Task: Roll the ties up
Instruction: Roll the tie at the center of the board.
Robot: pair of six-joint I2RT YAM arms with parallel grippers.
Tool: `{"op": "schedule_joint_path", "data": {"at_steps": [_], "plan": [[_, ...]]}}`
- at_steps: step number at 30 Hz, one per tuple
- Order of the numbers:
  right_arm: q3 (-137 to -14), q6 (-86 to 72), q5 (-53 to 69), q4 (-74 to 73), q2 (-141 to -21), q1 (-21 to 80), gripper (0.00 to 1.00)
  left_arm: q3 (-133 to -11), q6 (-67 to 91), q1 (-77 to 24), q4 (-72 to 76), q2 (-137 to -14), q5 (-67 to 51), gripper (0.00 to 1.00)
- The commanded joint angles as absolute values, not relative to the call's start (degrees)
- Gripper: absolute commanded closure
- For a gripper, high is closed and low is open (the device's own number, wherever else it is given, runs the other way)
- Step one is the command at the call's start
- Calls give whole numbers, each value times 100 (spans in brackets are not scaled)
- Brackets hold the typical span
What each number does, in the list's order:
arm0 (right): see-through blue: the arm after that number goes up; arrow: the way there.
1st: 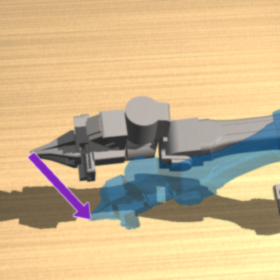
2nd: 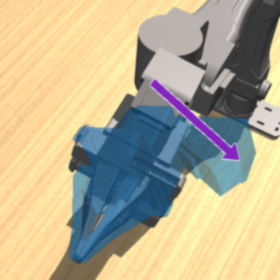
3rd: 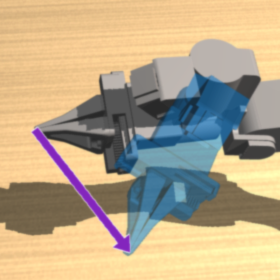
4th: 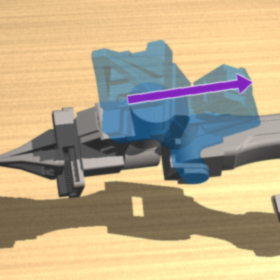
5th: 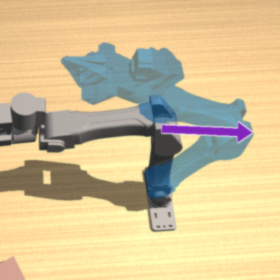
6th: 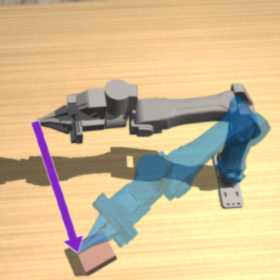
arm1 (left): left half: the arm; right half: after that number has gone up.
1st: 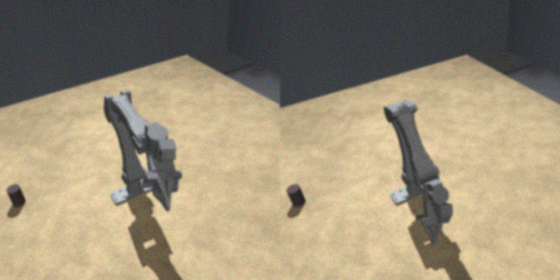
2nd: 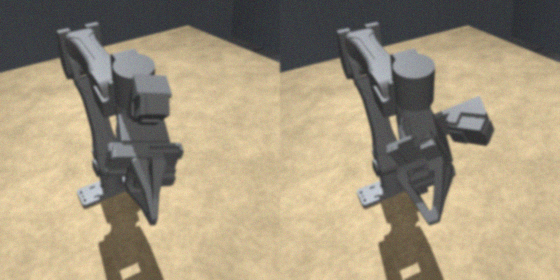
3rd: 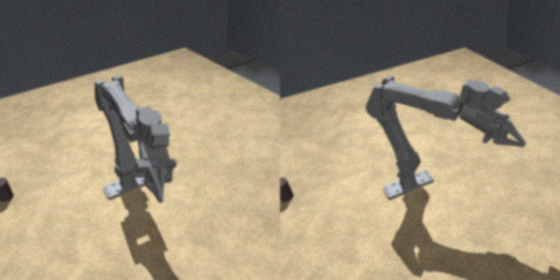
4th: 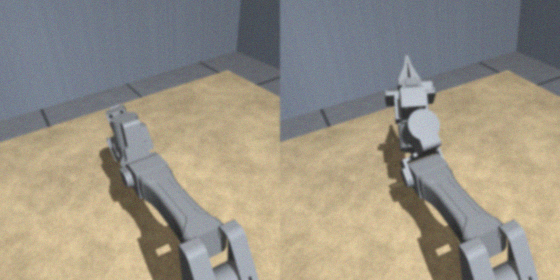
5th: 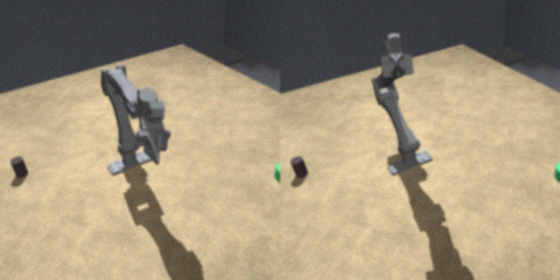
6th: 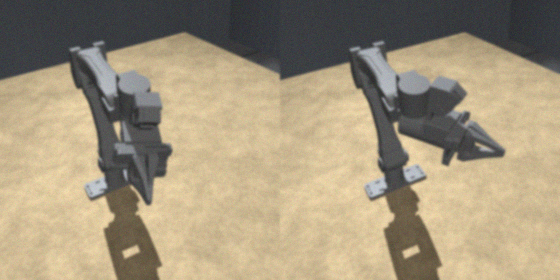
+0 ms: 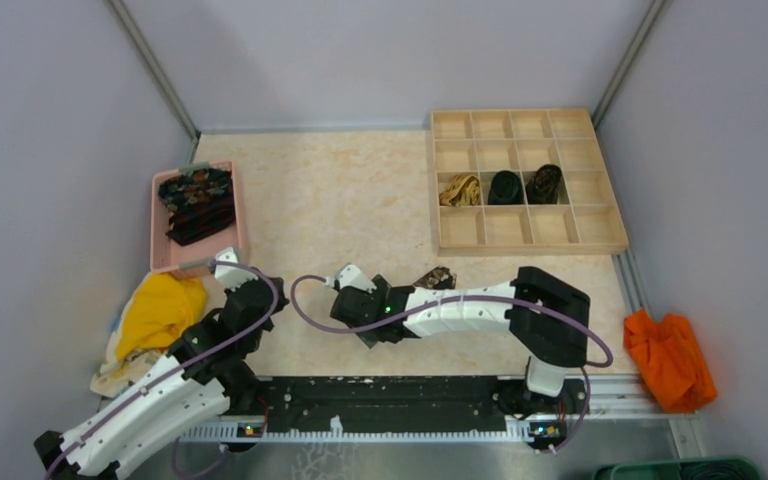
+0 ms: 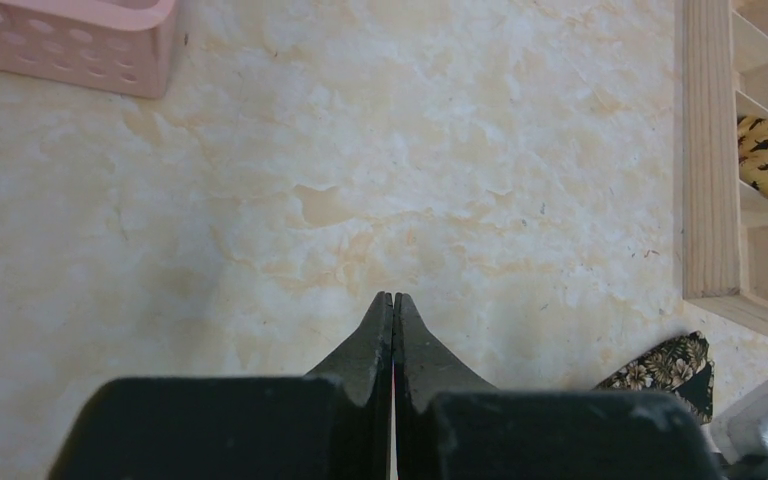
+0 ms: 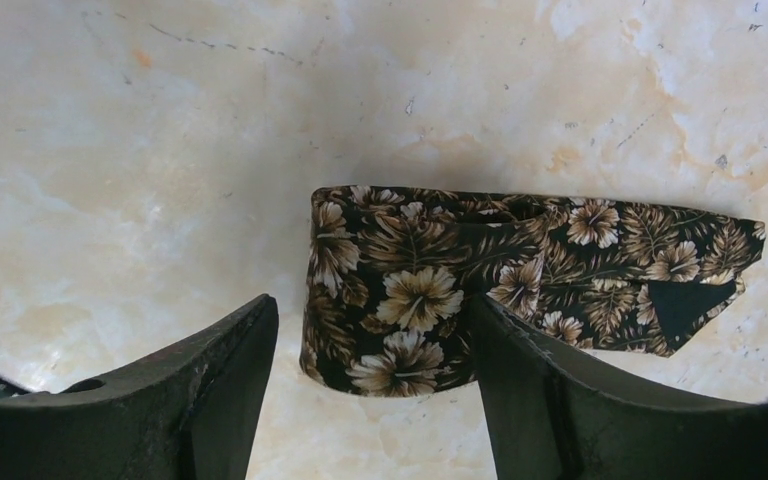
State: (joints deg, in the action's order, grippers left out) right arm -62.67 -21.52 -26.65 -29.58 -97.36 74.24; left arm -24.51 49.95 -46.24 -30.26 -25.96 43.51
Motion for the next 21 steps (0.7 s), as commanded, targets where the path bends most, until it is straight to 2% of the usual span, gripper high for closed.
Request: {"op": "schedule_joint_path", "data": {"at_steps": [1,4,9,12,18,21], "plan": [[-6259,-2165,-3129,-2946,-10081,7454,30,-2572,5474,-4617,-3530,-2561,4564,100],[-6208,-2254,-3263,-3029,-10274,7357,30,-2597,5674,-4614,-3418,-2599,4221,100],[-6114,-2499,-3207,-3022,-10414,7191,31,-2368,5296,-4615,-2037,-2743,2994,100],[-6024,-2566,-3096,-2922,-10393,7080,33,-2508,5188,-4619,-1839,-3011,2883,100],[-5772,-2649,-2687,-2529,-10288,6804,51,-2659,5070,-4619,-1857,-3333,2882,100],[-5648,-2742,-2350,-2309,-10066,6735,56,-2650,4976,-4619,-1839,-3234,2948,100]]}}
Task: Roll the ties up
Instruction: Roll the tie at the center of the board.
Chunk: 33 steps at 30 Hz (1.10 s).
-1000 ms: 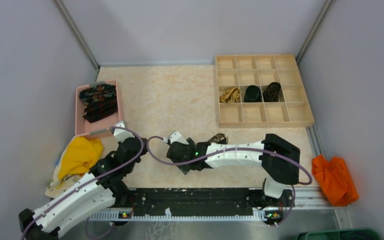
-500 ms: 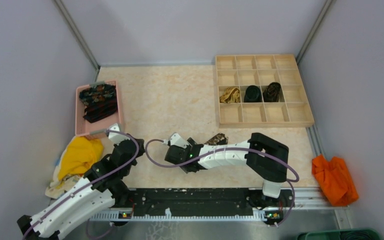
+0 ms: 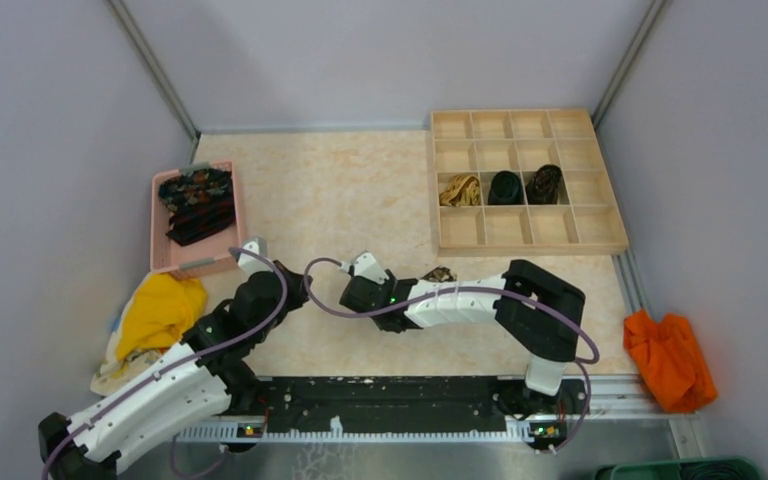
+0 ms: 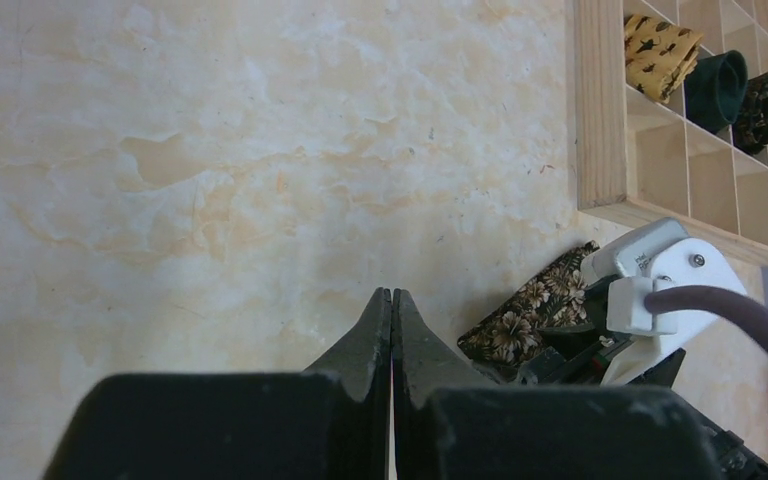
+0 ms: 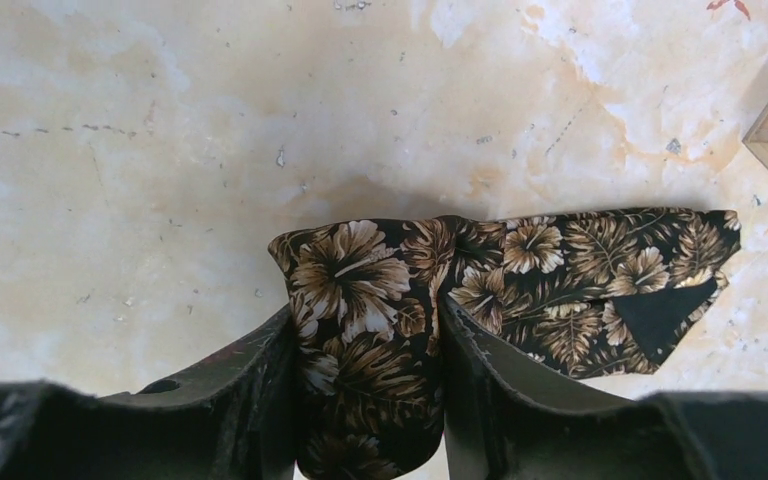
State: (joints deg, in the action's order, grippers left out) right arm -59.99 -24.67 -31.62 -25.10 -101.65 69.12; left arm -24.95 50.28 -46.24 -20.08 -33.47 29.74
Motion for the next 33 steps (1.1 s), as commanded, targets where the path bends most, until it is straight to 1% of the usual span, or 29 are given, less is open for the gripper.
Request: {"op": "schedule_joint_path", "data": {"at_steps": [1,7,14,18,25,33], "plan": [[-5592,-2772,-2180,-2183,-9947,6733,56,-2681,4957,-4615,-1856,-3183,2992,100],[-5187,-3230,-748,-1262,-9179,6649,57,-2936,4586,-4614,-1860,-2949,3470,100],[-4403,-4057,541,37,-8767,6319,57,-3204,4140,-4614,-1453,-3292,3430,100],[-3671,-4510,987,930,-8332,6038,57,-3260,4019,-4615,-1174,-3584,3204,100],[-2802,-4788,1376,1517,-7791,5459,57,-3264,3926,-4616,-671,-4135,2867,100],[-2139,-4844,1772,1995,-7697,4887,58,-3397,3908,-4614,-411,-4857,2533,100]]}}
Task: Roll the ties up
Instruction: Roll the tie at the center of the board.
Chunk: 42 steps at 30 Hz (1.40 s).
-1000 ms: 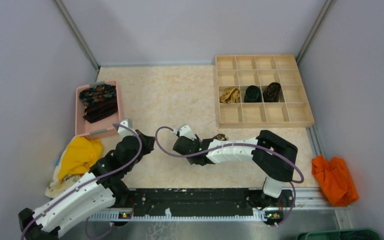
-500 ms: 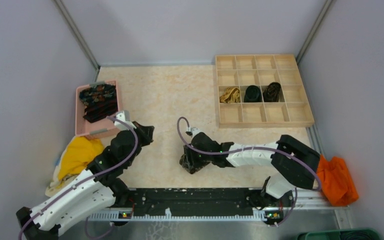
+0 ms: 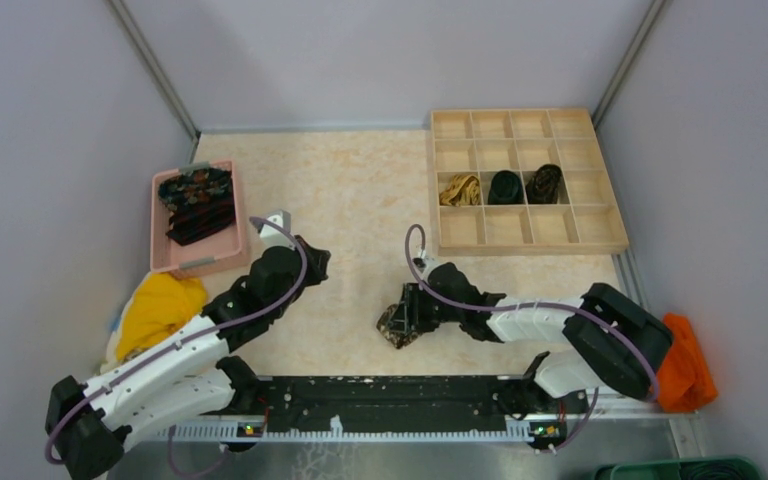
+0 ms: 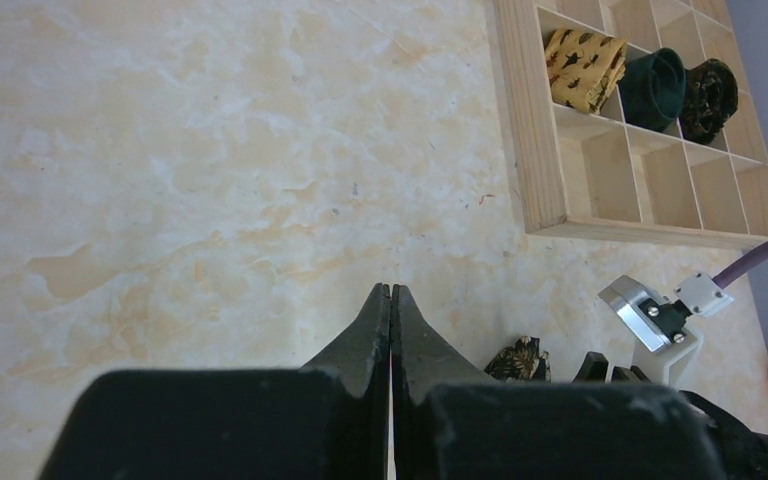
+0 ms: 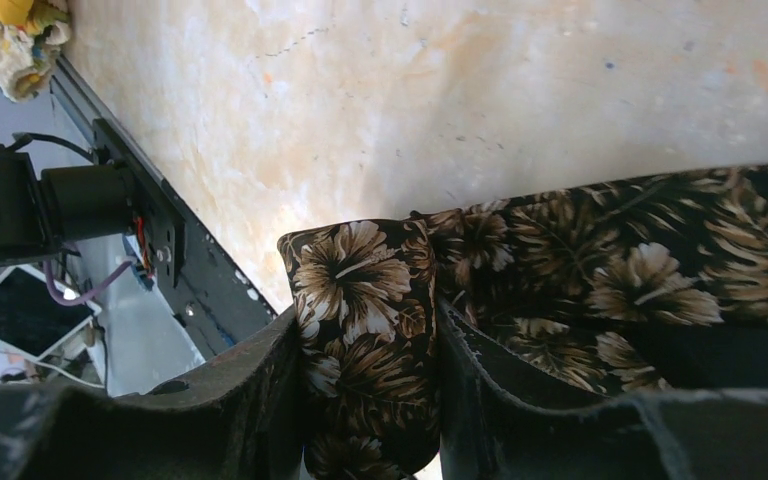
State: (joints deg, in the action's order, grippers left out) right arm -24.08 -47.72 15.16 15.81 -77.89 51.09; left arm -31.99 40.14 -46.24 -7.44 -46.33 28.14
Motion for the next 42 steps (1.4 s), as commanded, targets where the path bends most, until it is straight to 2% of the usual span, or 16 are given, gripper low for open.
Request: {"op": "schedule_joint_path", "data": {"at_steps": [1,6,10,13,21,26,29,36,42], "plan": [[-2103,-4832,1823,2008,-7732,4809,58,-3401,3915,-4619,-365,-4925,2505,100],[-1913,-4790,1931,2100,-7740,4578,57,-3449,3907,-4614,-234,-5280,2370,100],[-1975,-4593,1808,1753,-7604,4519,41,-3512,3875,-4614,-161,-5492,2251,100],[-2021,-4443,1696,1553,-7378,4511,35,-3548,3847,-4617,-123,-5600,2168,100],[-2428,-4044,1281,567,-6966,4508,34,-3568,3793,-4614,-44,-5797,2028,100],[-2617,-3788,1030,112,-6851,4502,29,-3585,3772,-4615,-43,-5949,1907,100],[-2692,-3677,908,13,-6727,4505,22,-3593,3770,-4615,130,-6085,1892,100],[-3048,-3279,-241,-1176,-6352,4506,23,-3590,3868,-4617,153,-6318,1952,100],[-3190,-3025,-937,-1606,-6459,4505,26,-3552,3934,-4615,118,-6388,2014,100]]}}
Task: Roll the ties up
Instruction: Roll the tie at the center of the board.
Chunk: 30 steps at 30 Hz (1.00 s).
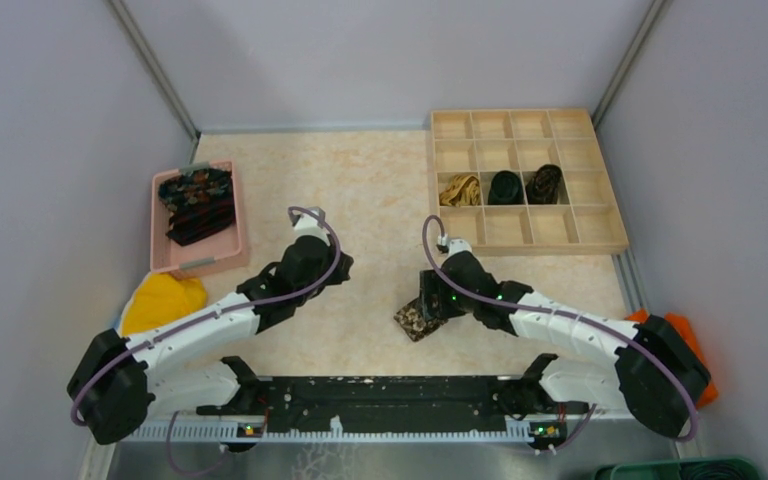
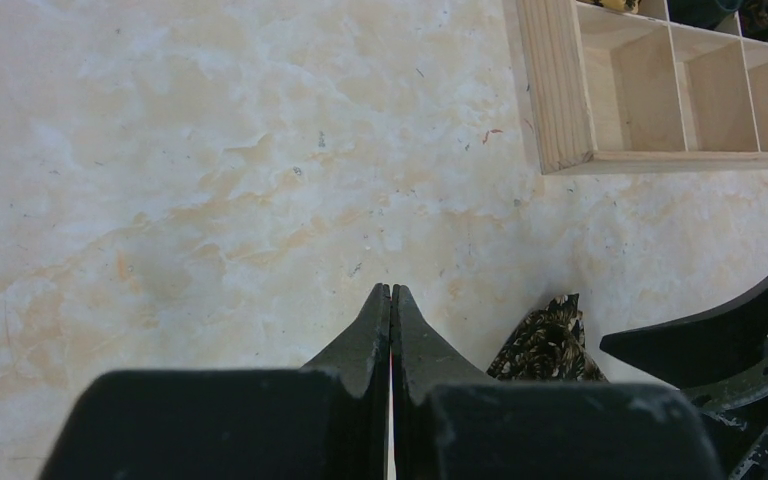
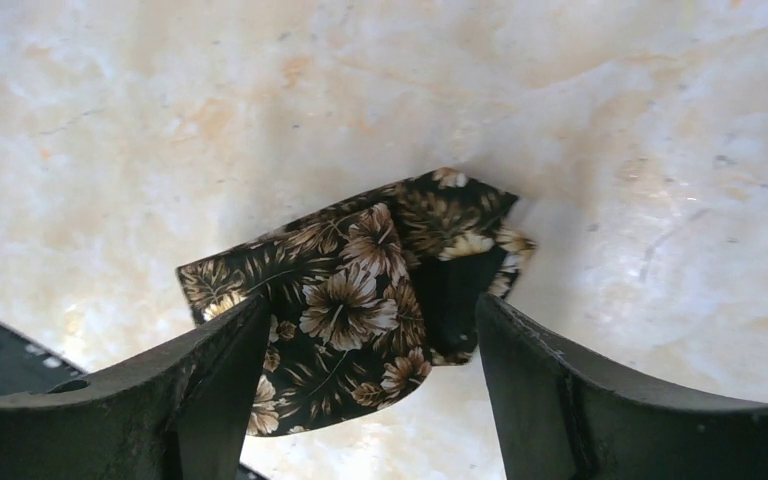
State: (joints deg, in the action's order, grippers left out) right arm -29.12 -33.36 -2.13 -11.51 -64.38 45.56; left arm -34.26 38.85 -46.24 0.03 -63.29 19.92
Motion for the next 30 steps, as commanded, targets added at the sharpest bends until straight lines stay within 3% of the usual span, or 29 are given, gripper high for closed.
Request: {"op": "schedule_joint_path", "data": {"at_steps": [1,9,17,23,30], "plan": [[-3217,-2993,-999,-1620,-6533,4503,26,-3547,3971,-4617,95,-6409,2037,100],[-3463,-2847,-1644,-1865,-6819,4502,30,-3406,4183,-4614,-164,-6292,2248,100],[-3667,-2476,-1382,-1862,-6375,4637,32,-3279,4223,-4614,-167,-6078,2391,100],[-4158,-2479,-2285,-2546,-5936,5660,31,-3254,4384,-4618,-239,-6011,2424,100],[-4434,-2611,-3155,-2901,-6427,6912,29,-3206,4720,-4606,-705,-5770,2929,100]]}}
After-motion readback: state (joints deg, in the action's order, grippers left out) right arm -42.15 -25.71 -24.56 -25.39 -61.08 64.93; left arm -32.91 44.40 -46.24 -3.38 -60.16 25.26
